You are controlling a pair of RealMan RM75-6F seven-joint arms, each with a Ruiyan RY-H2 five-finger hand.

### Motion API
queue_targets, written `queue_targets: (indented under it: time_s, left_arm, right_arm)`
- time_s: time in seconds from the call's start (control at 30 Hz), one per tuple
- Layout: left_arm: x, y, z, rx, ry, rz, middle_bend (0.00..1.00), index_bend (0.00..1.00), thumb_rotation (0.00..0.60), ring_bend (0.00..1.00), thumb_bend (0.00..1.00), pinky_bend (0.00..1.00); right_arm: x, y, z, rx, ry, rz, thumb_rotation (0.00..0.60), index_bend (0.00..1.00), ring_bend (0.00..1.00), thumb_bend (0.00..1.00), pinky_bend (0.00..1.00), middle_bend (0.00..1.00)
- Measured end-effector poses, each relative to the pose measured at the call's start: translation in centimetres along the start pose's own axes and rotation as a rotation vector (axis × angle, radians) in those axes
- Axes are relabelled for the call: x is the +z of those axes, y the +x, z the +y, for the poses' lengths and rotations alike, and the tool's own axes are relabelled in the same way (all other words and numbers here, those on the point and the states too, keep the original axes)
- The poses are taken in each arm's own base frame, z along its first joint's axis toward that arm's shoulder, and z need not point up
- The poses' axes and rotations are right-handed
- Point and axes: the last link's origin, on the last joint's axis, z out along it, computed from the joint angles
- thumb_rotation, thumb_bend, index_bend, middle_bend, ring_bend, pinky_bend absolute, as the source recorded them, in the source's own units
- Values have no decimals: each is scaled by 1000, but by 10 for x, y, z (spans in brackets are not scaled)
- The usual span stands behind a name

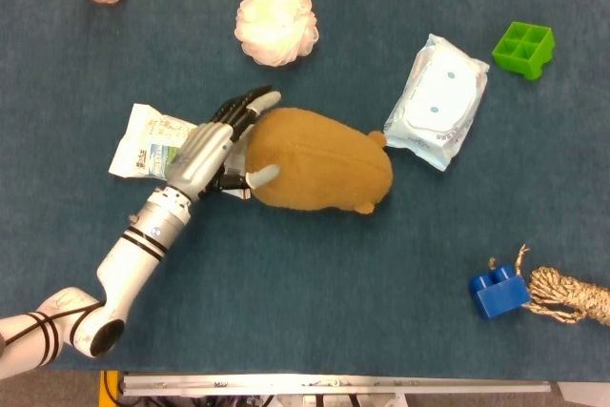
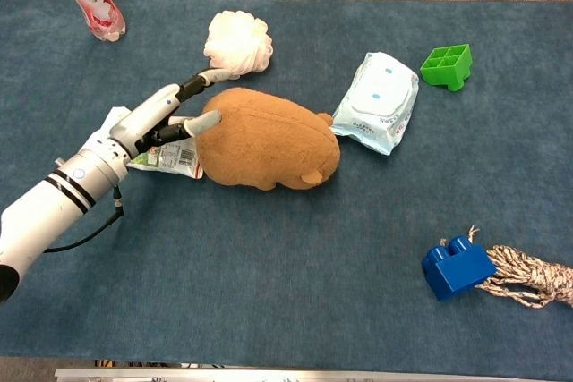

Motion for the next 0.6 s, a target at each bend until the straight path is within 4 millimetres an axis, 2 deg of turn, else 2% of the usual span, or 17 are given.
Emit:
queue_targets:
  time_s: [0.2, 0.6]
  left_arm:
    - [7, 2, 15, -16, -37, 29, 19, 0, 149, 36, 100, 0]
    - [19, -27, 22, 14, -30, -11, 19, 0, 144, 37, 100, 0]
  right_arm:
    - [0, 0, 0, 1, 1, 0, 600, 247, 165, 40, 166, 280]
    - [-2, 1, 2, -2, -11, 3, 600, 247, 166, 40, 166, 280]
